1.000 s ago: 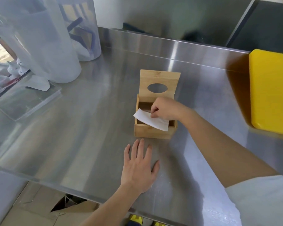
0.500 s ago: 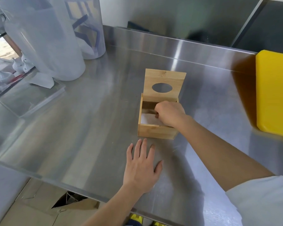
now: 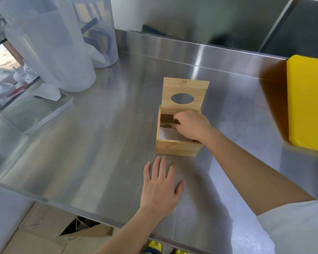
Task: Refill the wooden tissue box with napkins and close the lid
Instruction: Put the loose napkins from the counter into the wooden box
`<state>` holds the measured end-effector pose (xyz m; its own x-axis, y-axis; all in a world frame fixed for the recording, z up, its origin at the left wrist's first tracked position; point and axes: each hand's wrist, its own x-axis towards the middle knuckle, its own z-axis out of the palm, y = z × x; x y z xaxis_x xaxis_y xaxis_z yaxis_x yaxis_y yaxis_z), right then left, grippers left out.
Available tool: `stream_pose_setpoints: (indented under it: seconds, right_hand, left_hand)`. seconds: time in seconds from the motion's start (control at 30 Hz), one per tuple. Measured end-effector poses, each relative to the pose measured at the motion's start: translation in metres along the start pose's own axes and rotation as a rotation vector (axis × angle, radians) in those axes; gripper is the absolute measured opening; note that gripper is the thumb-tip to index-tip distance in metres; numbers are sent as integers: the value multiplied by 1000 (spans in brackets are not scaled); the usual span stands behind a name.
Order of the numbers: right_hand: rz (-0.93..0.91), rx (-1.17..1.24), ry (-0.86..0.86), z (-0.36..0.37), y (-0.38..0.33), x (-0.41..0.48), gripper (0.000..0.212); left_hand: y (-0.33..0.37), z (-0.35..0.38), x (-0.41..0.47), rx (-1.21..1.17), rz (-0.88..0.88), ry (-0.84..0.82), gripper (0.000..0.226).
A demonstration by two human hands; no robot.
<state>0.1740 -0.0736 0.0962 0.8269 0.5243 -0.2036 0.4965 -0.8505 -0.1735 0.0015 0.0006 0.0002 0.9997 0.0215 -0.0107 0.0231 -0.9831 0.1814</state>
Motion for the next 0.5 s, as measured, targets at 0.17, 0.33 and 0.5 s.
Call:
stream_pose_setpoints:
  seconds: [0.17,0.33,0.5]
  right_hand:
    - [-77,209,-60,-32,7,-18,33]
    - [-119,252,-151,-81,18,-36,40]
    - [-143,342,-91,-142,42,-37,45]
  left_hand:
    - [-3,-15,1,-18,6,-157,54]
    - [-6,-104,28,-110,236,-537,55]
    - [3,-233,105,-404,433,-490,47]
